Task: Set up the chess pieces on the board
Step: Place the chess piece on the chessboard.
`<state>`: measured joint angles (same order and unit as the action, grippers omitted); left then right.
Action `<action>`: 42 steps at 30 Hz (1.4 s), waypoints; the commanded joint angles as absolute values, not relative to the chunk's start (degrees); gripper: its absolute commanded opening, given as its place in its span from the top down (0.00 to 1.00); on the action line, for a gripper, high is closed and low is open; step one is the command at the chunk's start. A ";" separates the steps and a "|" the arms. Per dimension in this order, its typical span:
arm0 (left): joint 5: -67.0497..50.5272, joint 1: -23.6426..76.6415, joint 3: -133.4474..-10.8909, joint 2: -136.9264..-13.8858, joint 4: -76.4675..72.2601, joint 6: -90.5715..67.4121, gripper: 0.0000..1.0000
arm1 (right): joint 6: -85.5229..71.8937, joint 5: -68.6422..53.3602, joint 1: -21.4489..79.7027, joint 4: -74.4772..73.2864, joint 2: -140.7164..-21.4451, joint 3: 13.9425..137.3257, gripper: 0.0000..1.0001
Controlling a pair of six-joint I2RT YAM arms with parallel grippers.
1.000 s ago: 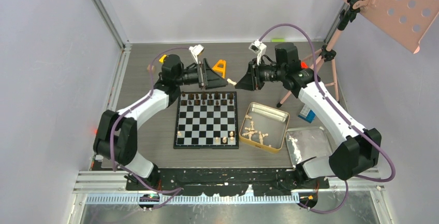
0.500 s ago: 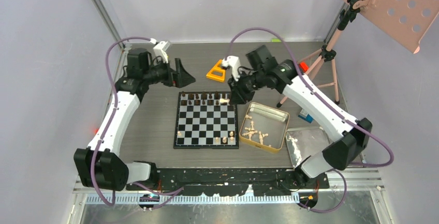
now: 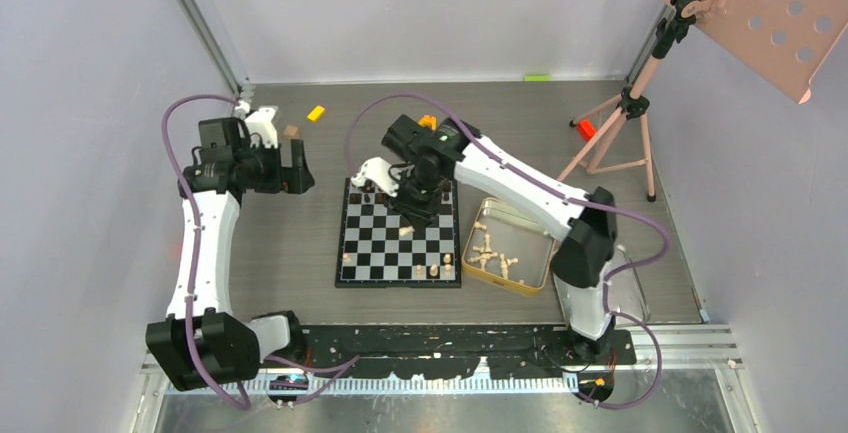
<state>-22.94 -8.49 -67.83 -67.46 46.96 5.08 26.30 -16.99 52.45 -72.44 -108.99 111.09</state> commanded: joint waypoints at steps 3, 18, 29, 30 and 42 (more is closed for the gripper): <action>-19.46 -13.30 -65.39 -65.38 47.80 8.06 0.00 | 31.67 -12.53 55.64 -84.22 -118.19 122.76 0.99; -14.80 -20.89 -63.92 -61.71 45.03 8.21 0.00 | 36.47 -3.41 63.12 -94.75 -133.44 137.22 0.99; -14.77 -22.88 -65.57 -61.25 45.45 8.22 0.00 | 37.01 6.85 68.43 -95.50 -138.46 138.04 0.99; -14.80 -23.00 -65.51 -61.26 45.46 8.17 0.00 | 37.00 7.75 68.88 -95.59 -138.74 138.01 0.99; -15.18 -23.46 -64.78 -60.67 45.20 8.24 0.00 | 37.36 14.38 72.13 -95.56 -141.05 138.86 0.99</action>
